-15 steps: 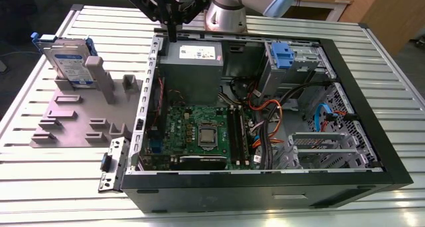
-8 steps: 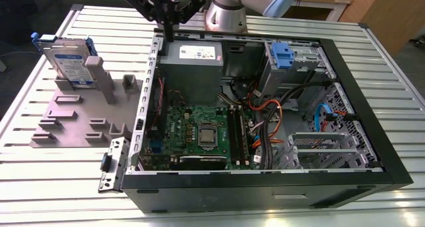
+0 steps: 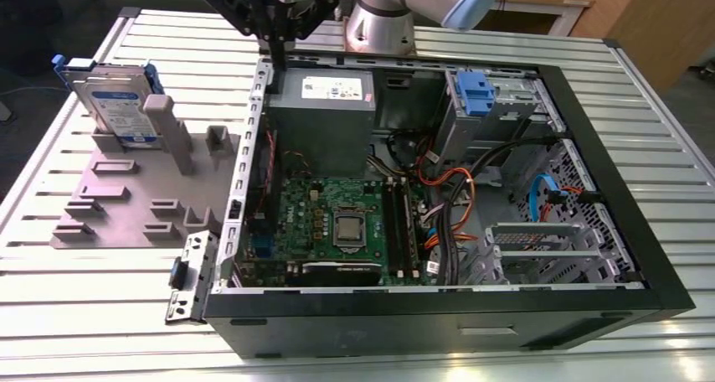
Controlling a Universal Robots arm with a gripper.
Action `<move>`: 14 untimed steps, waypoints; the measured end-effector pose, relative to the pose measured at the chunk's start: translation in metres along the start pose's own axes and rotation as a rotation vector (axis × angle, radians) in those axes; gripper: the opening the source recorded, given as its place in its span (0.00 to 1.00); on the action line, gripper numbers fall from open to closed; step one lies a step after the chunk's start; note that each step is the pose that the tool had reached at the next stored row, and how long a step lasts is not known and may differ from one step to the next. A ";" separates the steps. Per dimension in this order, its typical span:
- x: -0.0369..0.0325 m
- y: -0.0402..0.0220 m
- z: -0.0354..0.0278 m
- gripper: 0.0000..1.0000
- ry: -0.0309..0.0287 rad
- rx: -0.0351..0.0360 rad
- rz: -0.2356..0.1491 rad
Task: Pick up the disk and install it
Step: 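Reach for the disk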
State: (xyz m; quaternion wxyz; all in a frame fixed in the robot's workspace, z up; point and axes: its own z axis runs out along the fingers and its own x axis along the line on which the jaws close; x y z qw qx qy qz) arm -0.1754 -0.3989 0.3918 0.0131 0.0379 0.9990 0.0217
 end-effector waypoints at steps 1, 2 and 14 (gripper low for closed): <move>0.0007 -0.0001 0.0000 0.11 0.0000 0.0000 0.000; 0.0014 -0.0001 0.0000 0.11 0.0000 0.0000 0.000; 0.0064 -0.0005 0.0002 0.11 0.0000 0.0000 0.000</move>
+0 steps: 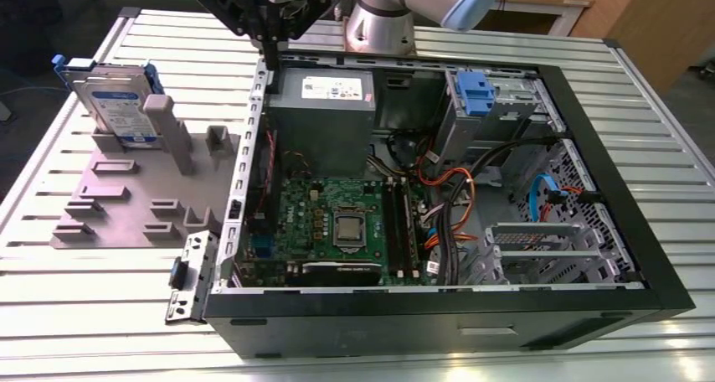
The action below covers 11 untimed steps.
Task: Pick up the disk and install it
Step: 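Reach for the disk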
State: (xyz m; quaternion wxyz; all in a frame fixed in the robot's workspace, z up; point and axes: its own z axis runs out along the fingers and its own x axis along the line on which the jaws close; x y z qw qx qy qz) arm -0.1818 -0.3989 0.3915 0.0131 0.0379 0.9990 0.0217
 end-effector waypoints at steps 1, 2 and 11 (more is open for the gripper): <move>0.0000 0.0000 0.0000 0.11 0.0000 0.0000 0.000; 0.0000 0.0000 0.0000 0.11 0.0000 0.0000 0.000; 0.0028 -0.0002 -0.0001 0.11 0.0000 0.0000 0.000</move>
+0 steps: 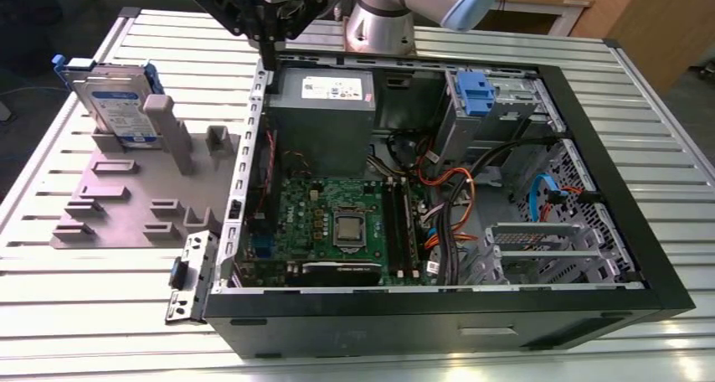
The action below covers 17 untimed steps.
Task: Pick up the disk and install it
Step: 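Reach for the disk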
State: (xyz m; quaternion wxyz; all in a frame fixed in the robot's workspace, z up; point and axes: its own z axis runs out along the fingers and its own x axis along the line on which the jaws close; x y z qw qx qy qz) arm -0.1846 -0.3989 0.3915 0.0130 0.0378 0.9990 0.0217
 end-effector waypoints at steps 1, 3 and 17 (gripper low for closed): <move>0.0010 -0.0001 0.0000 0.11 -0.0001 -0.0001 0.000; 0.0035 -0.0003 0.0000 0.11 -0.0001 -0.0001 0.000; 0.0107 -0.0008 -0.0002 0.11 -0.0001 -0.0001 0.000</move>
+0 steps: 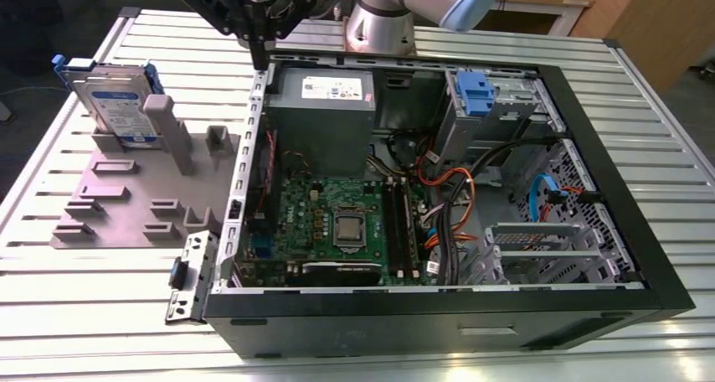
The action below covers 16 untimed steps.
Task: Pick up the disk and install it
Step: 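Reach for the disk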
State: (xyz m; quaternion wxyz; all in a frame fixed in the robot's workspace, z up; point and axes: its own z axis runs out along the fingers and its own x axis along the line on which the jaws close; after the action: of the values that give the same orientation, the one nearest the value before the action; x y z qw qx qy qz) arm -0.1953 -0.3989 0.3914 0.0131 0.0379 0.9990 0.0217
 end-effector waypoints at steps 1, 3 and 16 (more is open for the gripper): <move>0.0005 0.0000 0.0000 0.11 0.0000 0.0000 0.000; 0.0015 -0.0001 -0.0001 0.11 0.0001 0.0000 0.000; 0.0073 -0.0005 -0.0002 0.11 0.0000 0.0000 0.000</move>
State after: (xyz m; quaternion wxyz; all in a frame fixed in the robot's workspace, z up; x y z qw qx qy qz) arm -0.2026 -0.3989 0.3914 0.0131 0.0379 0.9990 0.0217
